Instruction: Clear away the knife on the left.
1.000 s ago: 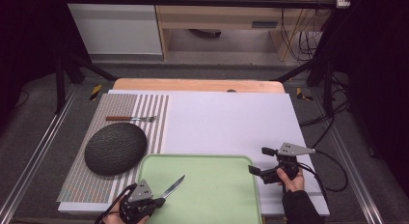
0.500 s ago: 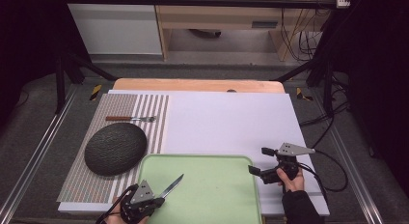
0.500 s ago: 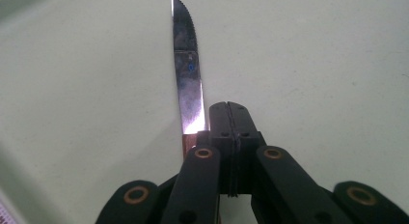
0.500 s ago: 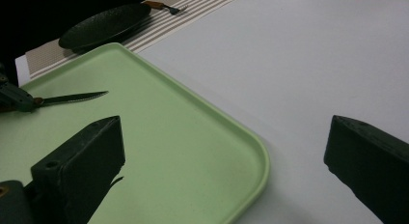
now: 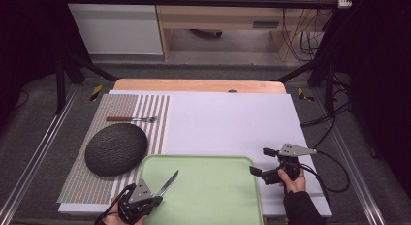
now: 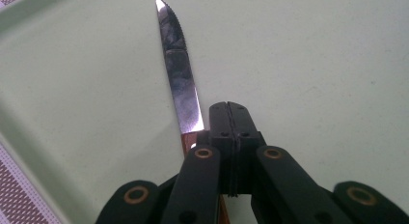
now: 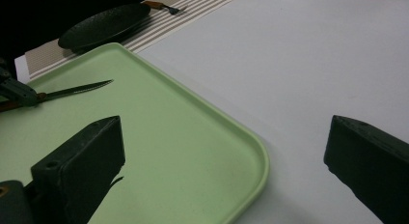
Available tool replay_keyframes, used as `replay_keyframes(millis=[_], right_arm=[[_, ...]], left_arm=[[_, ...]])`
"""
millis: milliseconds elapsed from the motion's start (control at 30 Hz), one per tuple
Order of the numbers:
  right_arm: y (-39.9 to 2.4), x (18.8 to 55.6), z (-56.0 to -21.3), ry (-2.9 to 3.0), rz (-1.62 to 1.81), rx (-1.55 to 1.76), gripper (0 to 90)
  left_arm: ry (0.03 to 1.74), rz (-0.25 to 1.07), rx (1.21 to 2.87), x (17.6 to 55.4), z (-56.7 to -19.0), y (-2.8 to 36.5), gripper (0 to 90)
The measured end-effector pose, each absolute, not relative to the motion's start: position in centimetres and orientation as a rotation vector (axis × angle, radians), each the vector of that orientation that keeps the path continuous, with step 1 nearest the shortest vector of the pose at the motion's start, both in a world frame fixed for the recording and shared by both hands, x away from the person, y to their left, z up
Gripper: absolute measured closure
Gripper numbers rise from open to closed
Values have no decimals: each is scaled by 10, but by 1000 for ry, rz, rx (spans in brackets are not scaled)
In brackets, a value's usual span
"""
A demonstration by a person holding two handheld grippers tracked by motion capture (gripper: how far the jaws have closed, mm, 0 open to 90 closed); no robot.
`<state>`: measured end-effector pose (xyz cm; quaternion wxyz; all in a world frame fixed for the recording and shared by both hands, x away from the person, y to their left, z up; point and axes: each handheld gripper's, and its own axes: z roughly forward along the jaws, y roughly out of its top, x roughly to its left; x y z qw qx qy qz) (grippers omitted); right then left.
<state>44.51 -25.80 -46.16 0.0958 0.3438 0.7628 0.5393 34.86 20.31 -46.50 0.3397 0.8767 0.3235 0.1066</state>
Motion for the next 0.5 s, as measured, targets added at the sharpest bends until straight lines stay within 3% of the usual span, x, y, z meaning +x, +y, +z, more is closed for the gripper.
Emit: replay_keyframes(millis=[500], right_arm=[[-258,445,-462,2264,1592,1022,12]], left_arm=[[856,302,2285,351,-464,211,898]])
